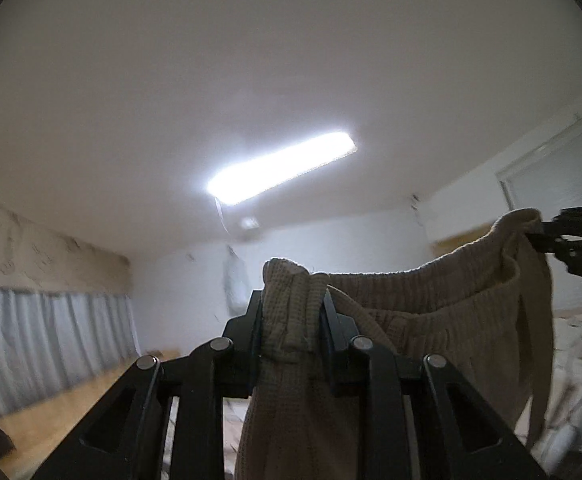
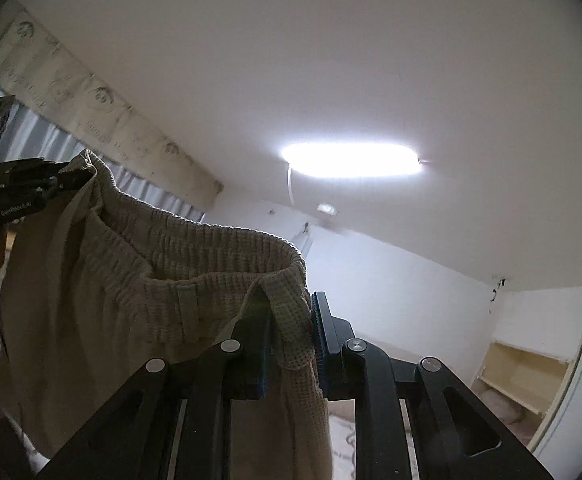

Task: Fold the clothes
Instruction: 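Lift the pants by the waistband with both grippers, shaking them out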

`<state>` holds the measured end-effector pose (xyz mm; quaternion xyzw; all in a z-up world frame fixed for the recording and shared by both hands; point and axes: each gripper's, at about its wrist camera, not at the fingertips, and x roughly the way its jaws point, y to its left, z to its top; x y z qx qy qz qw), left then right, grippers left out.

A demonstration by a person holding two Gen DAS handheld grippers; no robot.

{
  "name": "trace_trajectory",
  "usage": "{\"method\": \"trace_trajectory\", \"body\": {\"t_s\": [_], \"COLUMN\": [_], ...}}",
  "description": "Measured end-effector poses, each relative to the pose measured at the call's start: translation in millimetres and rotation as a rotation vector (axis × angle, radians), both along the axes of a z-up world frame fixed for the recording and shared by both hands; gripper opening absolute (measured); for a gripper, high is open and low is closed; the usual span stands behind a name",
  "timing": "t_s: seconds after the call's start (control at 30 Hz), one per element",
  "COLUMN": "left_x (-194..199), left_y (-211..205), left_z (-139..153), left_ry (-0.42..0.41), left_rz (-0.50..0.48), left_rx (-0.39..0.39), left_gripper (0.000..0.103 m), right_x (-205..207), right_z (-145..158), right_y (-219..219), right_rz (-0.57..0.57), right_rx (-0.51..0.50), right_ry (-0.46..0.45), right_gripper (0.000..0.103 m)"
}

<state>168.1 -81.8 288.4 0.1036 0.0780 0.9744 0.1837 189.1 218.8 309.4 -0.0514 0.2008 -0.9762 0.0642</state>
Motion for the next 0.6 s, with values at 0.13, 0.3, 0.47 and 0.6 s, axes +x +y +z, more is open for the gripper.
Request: {"method": "trace_trajectory", "body": {"t_s": [0.13,0.3,0.47,0.6], "left_x": [-17,-111,-232,-330], "left_y": [2,37,69,76], "left_z": [-30,-104,-203,-296], "left_ry": [-0.151,-0.297,-0.376,-0.623], "left_rz": [-0.024,0.099,0.278,0.26], "left_rx": [-0.044,-0.134,-0.209,-0.179], "left_gripper": [0.026,0.026,0.011,0.011], "right_x": [-6,-84,-201,-276], "right_z": [-22,-81,-169,-251], "right_y": [7,9,-1,2], "right_rz": [0.023,-0.012,-0.075,-0.134], "right_rx": [0.024,0.001,-0.05,-0.068], "right_ry": [-0.126,-0.363,-0.571,-0.729], "right_gripper": [0.019,0.019,0.019,0.019]}}
